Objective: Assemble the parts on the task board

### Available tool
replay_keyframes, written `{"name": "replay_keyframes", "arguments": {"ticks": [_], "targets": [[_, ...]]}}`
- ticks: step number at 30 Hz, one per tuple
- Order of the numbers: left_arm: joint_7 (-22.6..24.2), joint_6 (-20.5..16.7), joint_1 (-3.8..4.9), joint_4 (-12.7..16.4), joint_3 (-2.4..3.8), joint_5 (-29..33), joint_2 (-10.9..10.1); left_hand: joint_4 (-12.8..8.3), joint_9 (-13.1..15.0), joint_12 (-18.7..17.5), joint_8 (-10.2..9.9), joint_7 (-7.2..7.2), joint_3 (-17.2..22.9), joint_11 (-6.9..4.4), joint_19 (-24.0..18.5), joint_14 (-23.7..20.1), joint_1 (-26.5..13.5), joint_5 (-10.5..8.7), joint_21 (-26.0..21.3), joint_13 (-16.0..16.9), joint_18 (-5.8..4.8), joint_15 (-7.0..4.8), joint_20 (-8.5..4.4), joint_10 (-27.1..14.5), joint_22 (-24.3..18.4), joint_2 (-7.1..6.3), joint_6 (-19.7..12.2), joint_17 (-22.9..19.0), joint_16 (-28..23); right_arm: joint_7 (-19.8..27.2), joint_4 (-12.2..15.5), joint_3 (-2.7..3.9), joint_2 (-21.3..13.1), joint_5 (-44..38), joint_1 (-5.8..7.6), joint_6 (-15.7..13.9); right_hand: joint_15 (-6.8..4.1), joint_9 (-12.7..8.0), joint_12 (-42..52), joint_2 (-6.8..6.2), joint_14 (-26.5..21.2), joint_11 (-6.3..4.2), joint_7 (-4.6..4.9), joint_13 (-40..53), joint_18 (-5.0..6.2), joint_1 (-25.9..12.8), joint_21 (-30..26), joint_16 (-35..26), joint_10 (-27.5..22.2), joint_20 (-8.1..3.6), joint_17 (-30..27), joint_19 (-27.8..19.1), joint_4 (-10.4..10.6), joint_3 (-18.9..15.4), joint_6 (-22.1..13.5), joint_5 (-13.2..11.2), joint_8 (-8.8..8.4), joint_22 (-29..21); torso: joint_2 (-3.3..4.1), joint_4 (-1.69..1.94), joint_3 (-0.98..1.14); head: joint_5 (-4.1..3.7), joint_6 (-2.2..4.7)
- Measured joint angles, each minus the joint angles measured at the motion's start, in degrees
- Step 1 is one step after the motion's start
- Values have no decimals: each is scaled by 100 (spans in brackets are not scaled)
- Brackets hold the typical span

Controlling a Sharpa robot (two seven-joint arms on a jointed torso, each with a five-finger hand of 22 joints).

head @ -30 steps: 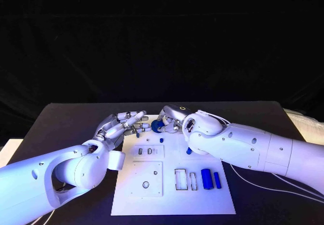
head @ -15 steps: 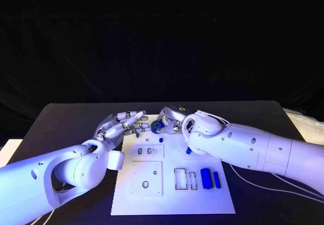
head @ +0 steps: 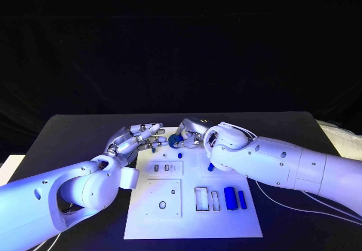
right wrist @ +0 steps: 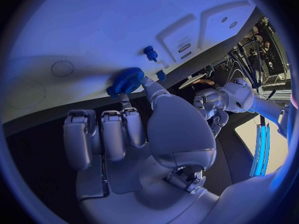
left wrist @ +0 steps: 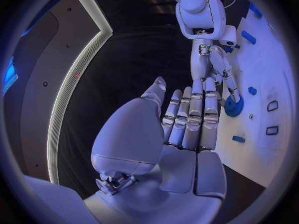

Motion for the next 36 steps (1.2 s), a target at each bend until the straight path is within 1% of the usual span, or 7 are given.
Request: {"name": "replay_keyframes", "arguments": {"ticks": [11, 15, 19, 25, 29, 31, 36], "targets": [[-4, 0, 0, 5, 0, 0, -13, 0, 0, 0, 0, 0, 0, 0, 0, 0, 0, 0, 0, 0, -1, 0, 0, 0, 0, 0, 0, 0, 0, -58, -86, -22, 21, 63, -19, 10, 0, -26, 0, 0, 0, 0, 49, -1, 0, 0, 0, 22, 0, 0, -1, 0, 5, -5, -154, 0, -8, -1, 1, 2, -3, -5, -9], [-5, 0, 0, -1, 0, 0, -14, 0, 1, 0, 0, 0, 0, 0, 0, 0, 0, 0, 0, 0, 0, 0, 0, 0, 0, 0, 0, -1, 0, -56, -2, -22, -37, 69, -18, -60, 0, -30, 0, 0, 0, 0, 51, -1, 0, 0, 0, 22, 0, 0, -1, 0, 5, -5, -156, 27, -10, -1, 2, 2, 0, -3, -4], [-5, 0, 0, -12, 0, 0, -21, 0, 1, 0, 0, 0, 0, 0, 0, 0, 0, 0, 0, 0, 0, 0, 0, 0, 1, 0, 0, -1, 0, 16, 197, -22, -228, 90, -18, -317, 0, -15, 0, -2, 0, 0, 49, -1, 0, 68, 0, 22, 0, 0, -1, 0, -20, 20, -154, 122, -10, -1, -2, 1, 3, -9, 4], [-6, 0, 0, -50, -1, 1, -41, -16, 1, 0, 0, 0, -16, 0, 0, 0, 0, 0, 0, 0, -1, 0, 0, 0, -5, 0, 0, 4, 0, 428, 685, -4, -909, 364, 57, -749, 0, -5, 0, -11, 0, 0, 17, -1, 1, 179, 0, 22, 0, 0, -1, 0, -117, 59, -55, 129, -10, -1, -18, -27, 3, -12, 20], [-5, 4, 0, -82, -1, 2, -46, -16, 1, 0, -24, 0, -16, 0, 7, 0, 0, 0, -26, 0, 0, 0, 7, 0, -7, 0, 0, 4, -34, 831, 915, 15, -1529, 801, 159, -807, 0, 14, 32, 10, 0, 0, -12, 3, 0, 449, 6, 74, 0, 0, 0, 0, -294, 135, 117, 21, 35, -1, -45, -73, 7, 4, 20], [-3, 8, 0, -98, -1, 2, -44, -33, 1, 0, -24, 0, -33, 0, 21, 0, 0, 0, -25, 0, -1, 0, 21, 0, -15, 0, 0, 11, -39, 1011, 966, 16, -1746, 966, 174, -817, 0, 14, 61, 10, 0, -1, -11, 3, -66, 556, 35, 92, 0, 0, 2, 0, -379, 171, 135, 21, 35, -2, -54, -88, 9, 8, 20], [5, 35, 0, -141, -1, 3, -42, -40, 1, -34, -24, 0, -40, 0, 21, 0, 0, 0, -25, 0, -1, 0, 20, 0, -18, 0, 0, 15, -40, 1555, 1079, 13, -2295, 1349, 164, -807, 0, 8, 49, -54, 0, -1, -11, 3, -92, 644, 40, 92, 0, 0, 3, 0, -494, 162, 135, 21, 35, -2, -73, -142, 21, -16, 30]]}}
